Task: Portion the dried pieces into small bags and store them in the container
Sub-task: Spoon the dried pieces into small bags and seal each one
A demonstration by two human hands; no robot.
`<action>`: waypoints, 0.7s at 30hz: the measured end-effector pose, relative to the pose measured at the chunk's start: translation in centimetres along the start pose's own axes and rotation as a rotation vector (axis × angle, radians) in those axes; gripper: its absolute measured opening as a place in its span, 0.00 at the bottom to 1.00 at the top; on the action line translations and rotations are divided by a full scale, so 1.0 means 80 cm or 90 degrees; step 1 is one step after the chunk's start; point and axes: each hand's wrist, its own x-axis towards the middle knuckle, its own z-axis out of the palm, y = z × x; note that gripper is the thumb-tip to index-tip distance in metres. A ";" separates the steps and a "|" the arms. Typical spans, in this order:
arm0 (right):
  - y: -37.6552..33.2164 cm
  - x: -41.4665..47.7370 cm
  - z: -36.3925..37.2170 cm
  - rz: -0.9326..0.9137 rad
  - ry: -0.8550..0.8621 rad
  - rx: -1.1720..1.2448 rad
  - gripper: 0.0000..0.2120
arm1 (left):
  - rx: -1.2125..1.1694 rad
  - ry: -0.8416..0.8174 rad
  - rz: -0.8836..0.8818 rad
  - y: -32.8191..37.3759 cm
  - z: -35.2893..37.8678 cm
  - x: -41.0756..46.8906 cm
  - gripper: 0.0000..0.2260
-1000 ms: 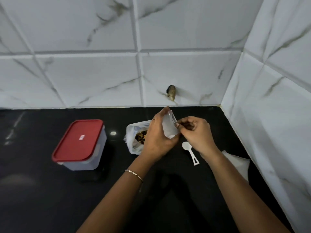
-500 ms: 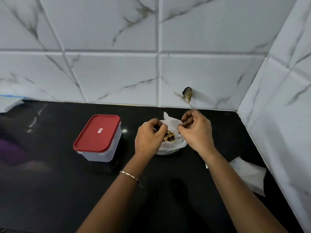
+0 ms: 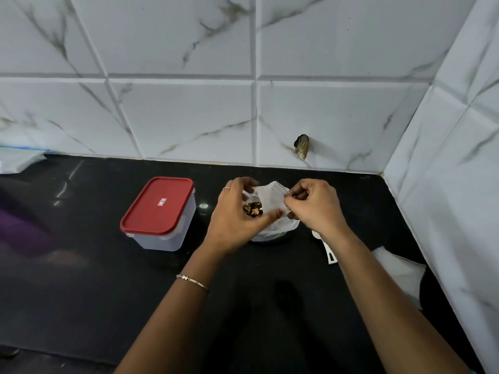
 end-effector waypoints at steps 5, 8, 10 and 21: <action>-0.006 -0.005 -0.005 0.030 -0.063 -0.006 0.04 | 0.097 -0.074 0.070 -0.008 0.009 -0.006 0.47; -0.011 -0.011 -0.005 0.024 -0.096 -0.022 0.03 | 0.081 -0.061 0.096 -0.011 0.016 -0.006 0.42; -0.014 -0.014 -0.007 0.003 -0.105 -0.049 0.03 | 0.054 -0.042 0.103 -0.014 0.017 -0.005 0.39; -0.021 -0.030 0.002 -0.082 0.004 -0.167 0.06 | -0.051 -0.043 0.085 -0.018 0.020 -0.012 0.36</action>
